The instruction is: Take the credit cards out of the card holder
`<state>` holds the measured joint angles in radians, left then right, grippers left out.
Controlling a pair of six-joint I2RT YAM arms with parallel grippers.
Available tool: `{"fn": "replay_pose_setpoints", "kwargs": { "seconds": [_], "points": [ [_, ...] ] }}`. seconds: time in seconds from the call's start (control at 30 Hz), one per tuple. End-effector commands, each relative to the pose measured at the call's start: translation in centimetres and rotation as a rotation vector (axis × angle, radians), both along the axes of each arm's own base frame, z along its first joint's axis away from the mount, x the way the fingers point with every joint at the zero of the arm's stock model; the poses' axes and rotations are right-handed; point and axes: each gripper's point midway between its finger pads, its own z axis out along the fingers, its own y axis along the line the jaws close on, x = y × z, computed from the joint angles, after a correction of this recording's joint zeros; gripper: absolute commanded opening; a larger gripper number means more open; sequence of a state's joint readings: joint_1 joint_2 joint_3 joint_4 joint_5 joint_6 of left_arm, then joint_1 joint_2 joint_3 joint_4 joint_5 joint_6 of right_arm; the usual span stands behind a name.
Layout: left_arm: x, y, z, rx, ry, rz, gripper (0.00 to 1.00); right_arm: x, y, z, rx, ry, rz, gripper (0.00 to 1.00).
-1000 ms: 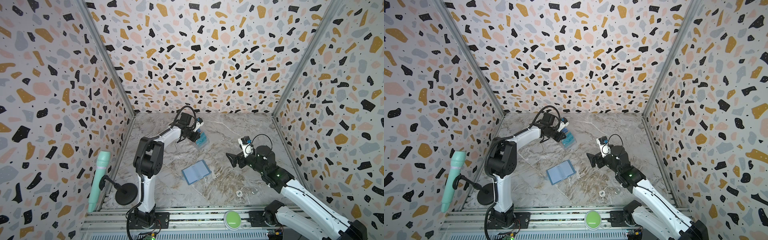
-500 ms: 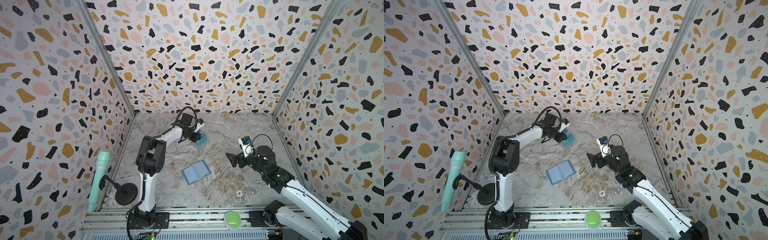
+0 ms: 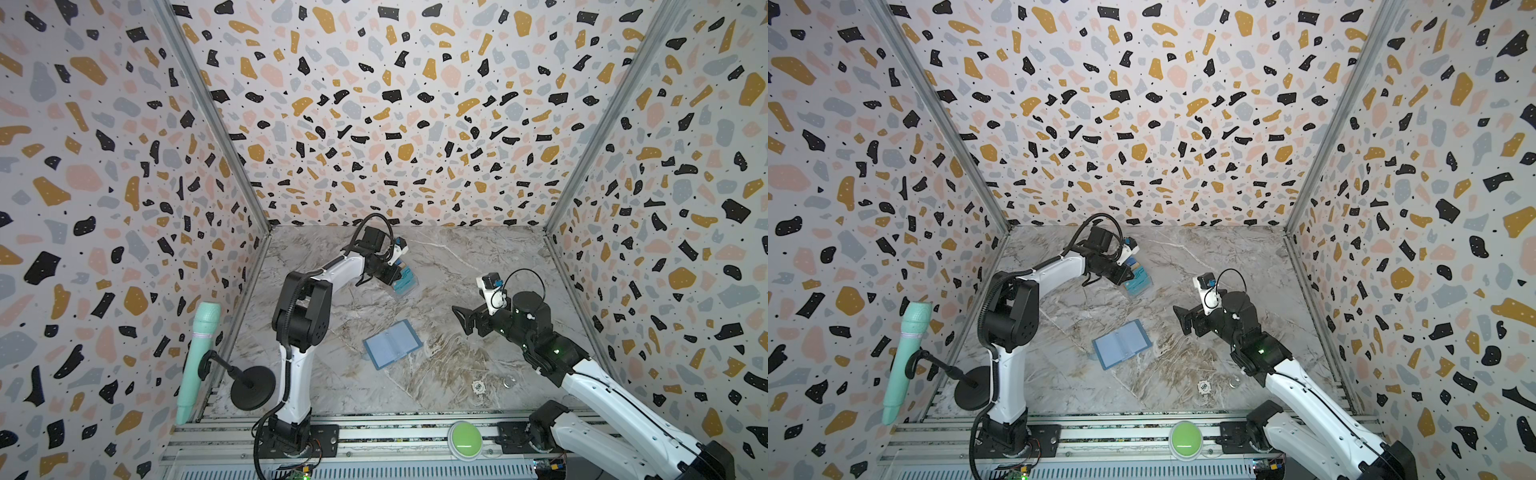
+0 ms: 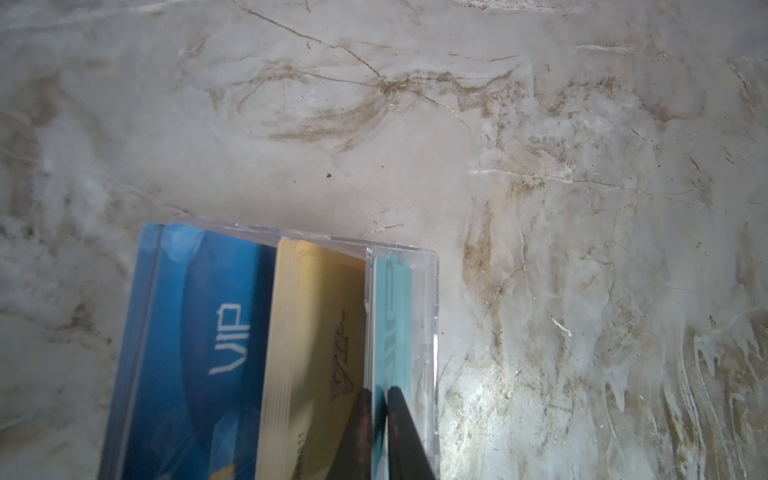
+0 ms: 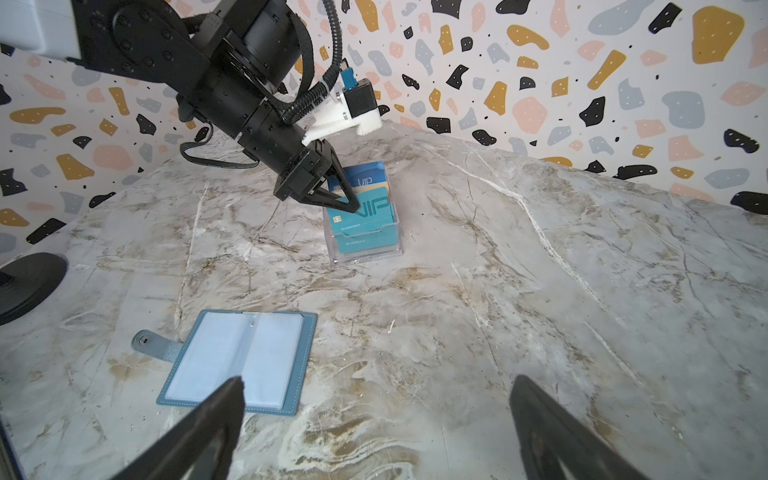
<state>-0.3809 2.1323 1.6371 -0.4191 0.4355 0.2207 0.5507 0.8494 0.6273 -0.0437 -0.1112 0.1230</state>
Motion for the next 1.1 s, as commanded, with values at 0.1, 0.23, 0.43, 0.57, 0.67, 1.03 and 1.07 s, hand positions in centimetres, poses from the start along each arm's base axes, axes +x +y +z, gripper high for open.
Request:
{"fn": "replay_pose_setpoints", "kwargs": {
  "seconds": [0.1,0.23,0.43,0.57,0.67,1.03,1.07],
  "points": [
    [0.5,0.1,0.6,0.007,-0.018,0.010,0.19,0.0,-0.1,1.0,0.019,-0.032,-0.006,1.00],
    [0.5,0.0,0.9,-0.001,-0.025,0.009,0.21,0.1,-0.1,0.9,0.018,-0.030,-0.006,1.00],
    [0.5,0.0,2.0,-0.017,-0.048,0.019,0.22,0.1,0.0,0.8,0.015,-0.028,-0.004,1.00],
    [0.7,0.9,3.7,-0.006,-0.115,0.071,0.23,0.1,0.0,0.8,0.013,-0.029,-0.005,1.00],
    [0.7,1.8,5.6,-0.006,-0.175,0.122,0.25,0.3,-0.2,0.7,0.011,-0.031,-0.018,1.00],
    [-2.1,8.2,13.6,-0.045,-0.469,0.440,0.50,1.6,-2.2,0.6,-0.022,-0.045,-0.146,0.99],
    [-2.6,8.9,13.9,-0.041,-0.484,0.464,0.51,1.8,-2.5,0.6,-0.023,-0.048,-0.165,0.99]
  ]
}}
